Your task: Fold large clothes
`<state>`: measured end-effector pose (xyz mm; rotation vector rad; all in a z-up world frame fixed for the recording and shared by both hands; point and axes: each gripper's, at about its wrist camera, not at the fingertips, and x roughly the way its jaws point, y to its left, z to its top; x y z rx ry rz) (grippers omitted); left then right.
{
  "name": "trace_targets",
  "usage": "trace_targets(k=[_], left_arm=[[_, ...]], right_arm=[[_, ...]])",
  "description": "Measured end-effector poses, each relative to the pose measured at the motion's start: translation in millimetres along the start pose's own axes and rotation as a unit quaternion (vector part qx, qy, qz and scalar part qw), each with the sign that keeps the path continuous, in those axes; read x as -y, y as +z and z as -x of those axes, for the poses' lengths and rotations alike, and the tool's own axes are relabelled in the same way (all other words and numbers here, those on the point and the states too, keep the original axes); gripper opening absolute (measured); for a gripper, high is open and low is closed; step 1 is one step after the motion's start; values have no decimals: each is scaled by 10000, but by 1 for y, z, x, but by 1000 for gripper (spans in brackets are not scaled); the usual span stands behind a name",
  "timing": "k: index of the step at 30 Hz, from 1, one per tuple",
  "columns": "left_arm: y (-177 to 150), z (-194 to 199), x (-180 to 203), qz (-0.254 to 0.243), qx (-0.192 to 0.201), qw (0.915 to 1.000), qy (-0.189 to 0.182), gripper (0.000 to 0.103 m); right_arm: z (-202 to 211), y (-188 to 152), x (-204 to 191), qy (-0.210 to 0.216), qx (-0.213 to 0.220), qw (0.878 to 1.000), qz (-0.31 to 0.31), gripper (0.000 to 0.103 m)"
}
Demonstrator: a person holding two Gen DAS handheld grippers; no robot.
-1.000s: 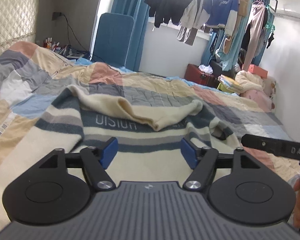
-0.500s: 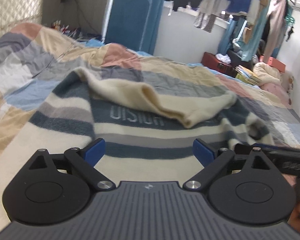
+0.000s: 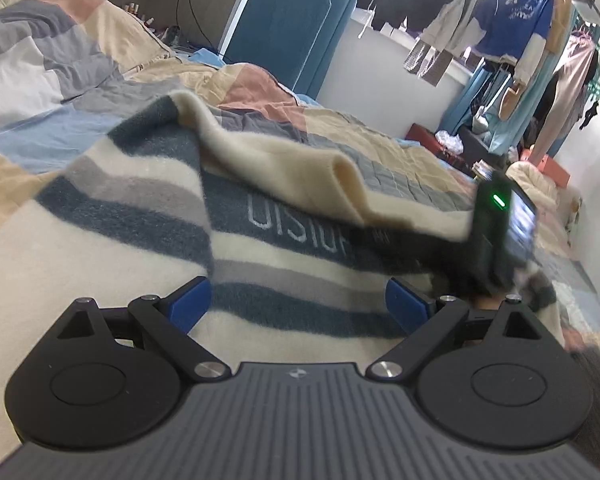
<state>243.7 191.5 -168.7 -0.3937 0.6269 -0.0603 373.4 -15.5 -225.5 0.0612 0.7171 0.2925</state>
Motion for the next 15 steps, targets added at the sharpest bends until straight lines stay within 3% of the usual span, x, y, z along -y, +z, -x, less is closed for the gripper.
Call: trace_targets(k=[6, 10, 15], left_arm=[[1, -21, -19, 161, 101, 9995, -259, 96], [-1, -33, -19, -6, 230, 9991, -354, 96], [-3, -46, -19, -70, 293, 9988, -398, 96]], right_arm=[[-60, 51, 13, -407, 609, 9973, 79, 32], [-96, 70, 17, -384, 593, 9975, -19, 32], [-96, 74, 22, -229, 645, 9975, -179, 33]])
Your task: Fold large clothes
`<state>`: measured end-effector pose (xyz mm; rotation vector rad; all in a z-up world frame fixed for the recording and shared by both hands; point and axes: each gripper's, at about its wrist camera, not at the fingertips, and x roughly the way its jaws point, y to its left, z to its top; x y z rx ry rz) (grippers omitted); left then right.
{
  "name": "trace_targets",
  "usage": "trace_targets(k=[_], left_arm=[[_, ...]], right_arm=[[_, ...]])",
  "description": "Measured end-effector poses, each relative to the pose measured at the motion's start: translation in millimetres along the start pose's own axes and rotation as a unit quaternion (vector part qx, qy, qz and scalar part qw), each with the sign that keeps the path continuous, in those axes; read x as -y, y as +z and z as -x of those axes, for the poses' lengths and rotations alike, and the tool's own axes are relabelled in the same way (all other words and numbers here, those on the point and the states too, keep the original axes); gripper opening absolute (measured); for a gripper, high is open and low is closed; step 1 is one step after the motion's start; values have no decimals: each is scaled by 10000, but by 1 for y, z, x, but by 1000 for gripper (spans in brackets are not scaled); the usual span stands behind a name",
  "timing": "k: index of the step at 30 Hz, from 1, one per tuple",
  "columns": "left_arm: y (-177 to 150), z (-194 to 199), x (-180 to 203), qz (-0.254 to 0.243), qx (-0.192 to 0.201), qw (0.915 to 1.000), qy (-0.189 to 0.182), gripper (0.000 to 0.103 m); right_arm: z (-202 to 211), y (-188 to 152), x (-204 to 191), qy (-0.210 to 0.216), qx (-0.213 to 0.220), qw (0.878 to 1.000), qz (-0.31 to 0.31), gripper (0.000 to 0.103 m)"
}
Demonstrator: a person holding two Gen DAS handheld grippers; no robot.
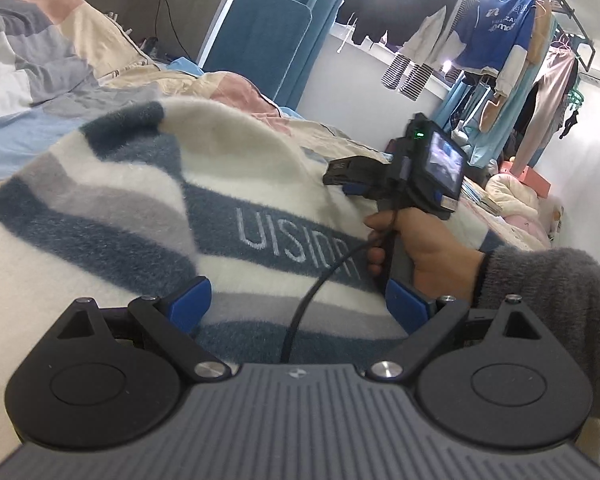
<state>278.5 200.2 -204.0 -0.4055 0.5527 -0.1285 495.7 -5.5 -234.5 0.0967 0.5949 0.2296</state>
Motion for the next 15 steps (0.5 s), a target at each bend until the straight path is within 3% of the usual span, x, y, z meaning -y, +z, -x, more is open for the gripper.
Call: trace_targets(k=[4, 7, 11, 15], left_arm=[[2, 1, -3, 106, -40, 9998, -140, 96], [5, 9, -3, -40, -87, 9984, -549, 96], [10, 26, 1, -43, 32, 9963, -863, 96], [5, 44, 9, 37, 128, 9961, -877, 96]], right_arm=[[18, 5, 8, 233, -83, 9997, -47, 34], [47, 6, 18, 366, -132, 9992, 89, 34], [91, 13, 35, 287, -102, 9987, 421, 34], [152, 23, 54, 127, -17, 9985, 537, 34]])
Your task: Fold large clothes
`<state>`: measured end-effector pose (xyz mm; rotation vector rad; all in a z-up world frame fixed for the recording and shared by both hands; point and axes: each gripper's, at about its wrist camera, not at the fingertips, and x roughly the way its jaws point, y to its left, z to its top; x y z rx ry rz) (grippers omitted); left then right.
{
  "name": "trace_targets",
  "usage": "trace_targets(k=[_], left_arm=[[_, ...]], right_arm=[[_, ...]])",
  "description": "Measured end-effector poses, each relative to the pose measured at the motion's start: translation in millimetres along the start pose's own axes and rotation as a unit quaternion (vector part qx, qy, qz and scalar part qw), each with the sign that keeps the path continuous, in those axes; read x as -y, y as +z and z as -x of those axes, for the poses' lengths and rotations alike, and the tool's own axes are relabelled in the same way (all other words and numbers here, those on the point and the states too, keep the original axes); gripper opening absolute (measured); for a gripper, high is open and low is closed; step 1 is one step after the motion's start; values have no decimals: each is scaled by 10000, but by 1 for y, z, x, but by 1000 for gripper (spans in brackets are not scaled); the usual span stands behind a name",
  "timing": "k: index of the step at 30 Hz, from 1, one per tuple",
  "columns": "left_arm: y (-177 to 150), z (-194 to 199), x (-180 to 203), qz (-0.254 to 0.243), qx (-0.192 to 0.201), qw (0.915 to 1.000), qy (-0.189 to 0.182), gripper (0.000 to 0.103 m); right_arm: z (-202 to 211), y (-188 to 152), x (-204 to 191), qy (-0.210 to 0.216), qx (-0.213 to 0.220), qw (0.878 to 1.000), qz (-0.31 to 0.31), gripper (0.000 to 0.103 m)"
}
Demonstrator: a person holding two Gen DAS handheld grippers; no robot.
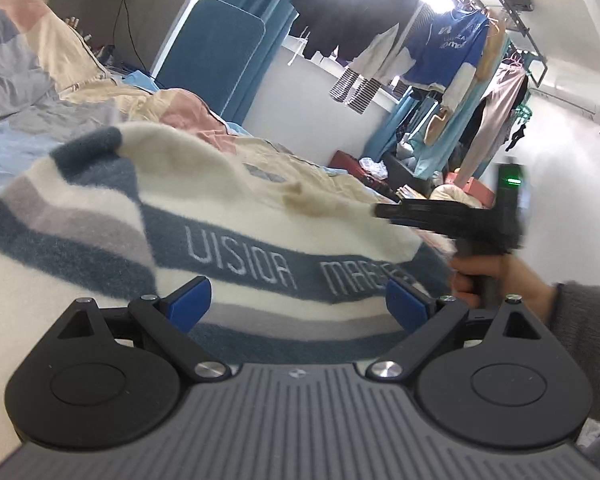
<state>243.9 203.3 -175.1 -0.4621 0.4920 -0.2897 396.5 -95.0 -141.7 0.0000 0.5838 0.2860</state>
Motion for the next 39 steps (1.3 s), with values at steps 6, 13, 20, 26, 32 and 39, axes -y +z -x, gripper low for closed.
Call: trace_targets(k=[6, 13, 20, 26, 32, 39], left_arm=[[-10, 23, 28, -121, -23, 9996, 259, 96], [-28, 67, 86, -1069, -83, 9934, 398, 96], [-52, 75, 112, -1316, -428, 9876, 741, 96], [-49, 79, 112, -664, -251, 9928, 969, 96], [-47, 79, 103, -322, -87, 9909, 1306, 96], [-43, 69, 80, 258, -132, 9917, 1255, 96]], right_arm=[[109, -6, 39, -216, 17, 9997, -101, 34], [197, -48, 98, -648, -674, 9892, -1128, 39], [207, -104, 142, -403, -1363, 9665, -2136, 42], [186, -134, 151, -448, -1706, 9617, -2100, 68], [165, -155, 168, -509, -1991, 9514, -2296, 68], [149, -154, 129, -58, -1950, 9747, -1090, 58]])
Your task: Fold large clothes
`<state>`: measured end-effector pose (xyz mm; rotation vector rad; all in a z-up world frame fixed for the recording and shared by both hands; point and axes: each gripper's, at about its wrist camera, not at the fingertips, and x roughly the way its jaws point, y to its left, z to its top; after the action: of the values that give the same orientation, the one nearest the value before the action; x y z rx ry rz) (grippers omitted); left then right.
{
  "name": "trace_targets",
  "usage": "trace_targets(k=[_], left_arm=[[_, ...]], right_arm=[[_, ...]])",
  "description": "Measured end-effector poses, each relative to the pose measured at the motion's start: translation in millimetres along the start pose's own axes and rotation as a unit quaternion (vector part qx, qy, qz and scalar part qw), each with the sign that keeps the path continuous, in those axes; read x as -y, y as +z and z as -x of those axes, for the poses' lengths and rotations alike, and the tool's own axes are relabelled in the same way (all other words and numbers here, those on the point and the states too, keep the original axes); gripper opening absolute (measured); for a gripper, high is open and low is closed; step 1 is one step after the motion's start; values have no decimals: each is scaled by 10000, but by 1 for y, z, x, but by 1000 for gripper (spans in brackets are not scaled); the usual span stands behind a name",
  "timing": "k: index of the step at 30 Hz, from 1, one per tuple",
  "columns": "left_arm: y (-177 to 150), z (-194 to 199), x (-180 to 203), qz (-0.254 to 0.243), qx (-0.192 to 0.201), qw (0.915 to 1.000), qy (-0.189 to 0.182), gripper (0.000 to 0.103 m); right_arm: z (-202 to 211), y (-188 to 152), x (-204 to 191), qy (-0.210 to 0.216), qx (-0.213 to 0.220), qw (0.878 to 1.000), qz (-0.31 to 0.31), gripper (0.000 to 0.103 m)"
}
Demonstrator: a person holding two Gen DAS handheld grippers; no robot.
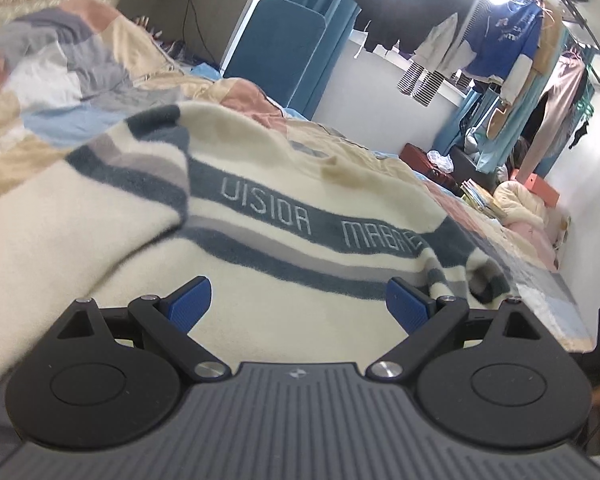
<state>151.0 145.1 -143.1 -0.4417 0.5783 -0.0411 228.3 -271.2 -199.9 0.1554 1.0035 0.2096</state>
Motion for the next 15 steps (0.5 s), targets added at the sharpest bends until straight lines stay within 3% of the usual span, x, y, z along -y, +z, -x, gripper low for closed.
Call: trace_targets(k=[2, 3, 4, 6, 12, 15], left_arm=[[0, -2, 0, 31, -7, 10000, 10, 96], [0, -2, 0, 42, -8, 10000, 13, 96], [-1, -1, -1, 60, -9, 10000, 7, 96], [-1, 2, -3, 103, -6, 9999, -11, 96], [-1, 13, -10, 309, 120, 9992, -234, 96], [1, 11, -14, 492, 105, 9985, -235, 96]], right_arm=[[-2, 1, -10, -157, 14, 9990, 416, 38], [0, 2, -10, -198, 36, 9985, 507, 24], [3, 4, -10, -190, 69, 9984, 528, 20], [9, 7, -9, -279, 178, 9974, 642, 18], [32, 27, 4, -1409, 300, 9842, 1026, 17], [50, 56, 20, -1880, 454, 9755, 1049, 17]])
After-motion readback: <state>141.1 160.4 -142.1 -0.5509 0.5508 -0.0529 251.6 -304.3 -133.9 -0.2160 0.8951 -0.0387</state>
